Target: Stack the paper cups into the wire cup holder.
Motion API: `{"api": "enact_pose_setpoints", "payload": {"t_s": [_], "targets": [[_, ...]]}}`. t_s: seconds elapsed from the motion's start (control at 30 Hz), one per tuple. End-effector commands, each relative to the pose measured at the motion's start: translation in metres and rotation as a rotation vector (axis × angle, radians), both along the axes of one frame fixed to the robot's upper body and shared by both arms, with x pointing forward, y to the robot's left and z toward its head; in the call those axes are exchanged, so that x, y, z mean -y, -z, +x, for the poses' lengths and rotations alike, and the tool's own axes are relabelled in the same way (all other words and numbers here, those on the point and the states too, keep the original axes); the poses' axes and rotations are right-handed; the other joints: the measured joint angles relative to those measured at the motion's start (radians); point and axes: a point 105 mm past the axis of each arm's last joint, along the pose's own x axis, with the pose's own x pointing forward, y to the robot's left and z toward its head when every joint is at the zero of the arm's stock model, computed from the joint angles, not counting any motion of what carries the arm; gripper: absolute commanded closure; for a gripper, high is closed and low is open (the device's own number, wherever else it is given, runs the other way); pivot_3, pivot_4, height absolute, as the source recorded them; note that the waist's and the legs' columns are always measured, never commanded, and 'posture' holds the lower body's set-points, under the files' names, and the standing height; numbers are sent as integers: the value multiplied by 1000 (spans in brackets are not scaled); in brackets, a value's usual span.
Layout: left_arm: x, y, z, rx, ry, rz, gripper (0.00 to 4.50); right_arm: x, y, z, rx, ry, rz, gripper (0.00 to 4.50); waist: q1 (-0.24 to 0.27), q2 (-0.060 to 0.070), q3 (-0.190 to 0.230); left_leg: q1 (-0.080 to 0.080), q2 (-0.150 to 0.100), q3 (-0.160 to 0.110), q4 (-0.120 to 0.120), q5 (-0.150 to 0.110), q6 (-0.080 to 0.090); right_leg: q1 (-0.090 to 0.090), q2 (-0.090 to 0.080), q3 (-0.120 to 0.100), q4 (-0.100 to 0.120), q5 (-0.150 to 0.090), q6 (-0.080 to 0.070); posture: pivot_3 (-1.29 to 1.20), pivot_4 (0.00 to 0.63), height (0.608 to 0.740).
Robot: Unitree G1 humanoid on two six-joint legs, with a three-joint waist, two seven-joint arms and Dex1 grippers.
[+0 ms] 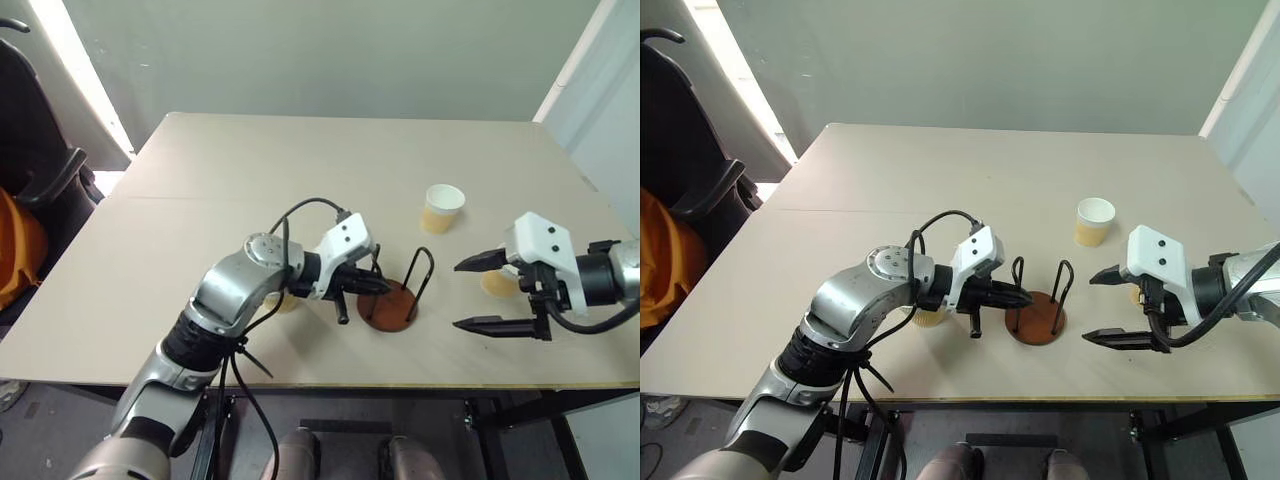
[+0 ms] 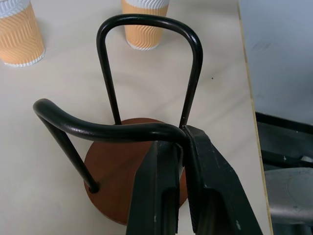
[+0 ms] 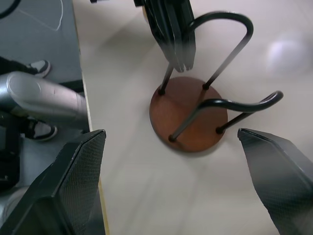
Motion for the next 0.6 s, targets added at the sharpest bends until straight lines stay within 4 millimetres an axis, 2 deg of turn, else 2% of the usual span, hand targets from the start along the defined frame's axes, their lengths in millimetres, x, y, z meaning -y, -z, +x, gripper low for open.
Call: {"api": "enact_pose_setpoints", "payload": {"t_s": [0.03, 0.07, 0.23, 0.4, 0.43, 0.6], "targets": [[1, 6, -6, -9, 14, 34, 3878, 0, -8, 2, 51, -8, -27, 0, 0, 0, 0, 0, 0, 0, 0, 0, 0, 0, 0, 0, 0, 0, 0, 0, 150, 740], [1, 6, -7, -9, 19, 37, 3721, 2, -8, 3, 54, -3, -34, 0, 0, 0, 0, 0, 0, 0, 0, 0, 0, 0, 0, 0, 0, 0, 0, 0, 150, 740], [0, 1, -13, -20, 47, 20, 1954, 17, -9, 8, 63, 41, -81, 0, 1, 0, 0, 0, 0, 0, 0, 0, 0, 0, 0, 0, 0, 0, 0, 0, 150, 740], [-10, 0, -18, 6, 57, 44, 193, 34, -8, 14, 69, 68, -141, 0, 0, 0, 0, 0, 0, 0, -1, -1, 0, 0, 0, 0, -1, 0, 0, 0, 150, 740], [-12, -2, -17, 36, 52, 48, 25, 38, -9, 16, 72, 78, -151, 0, 0, 0, 0, 0, 0, 0, -1, -1, 0, 0, 0, 0, 0, 0, 0, 0, 150, 740], [-36, -17, -21, 65, 73, 48, 25, 73, -10, 31, 98, 180, -251, 0, 0, 0, 0, 0, 0, -1, -1, -1, 0, 0, 0, 0, -1, 0, 0, 0, 150, 740]]}}
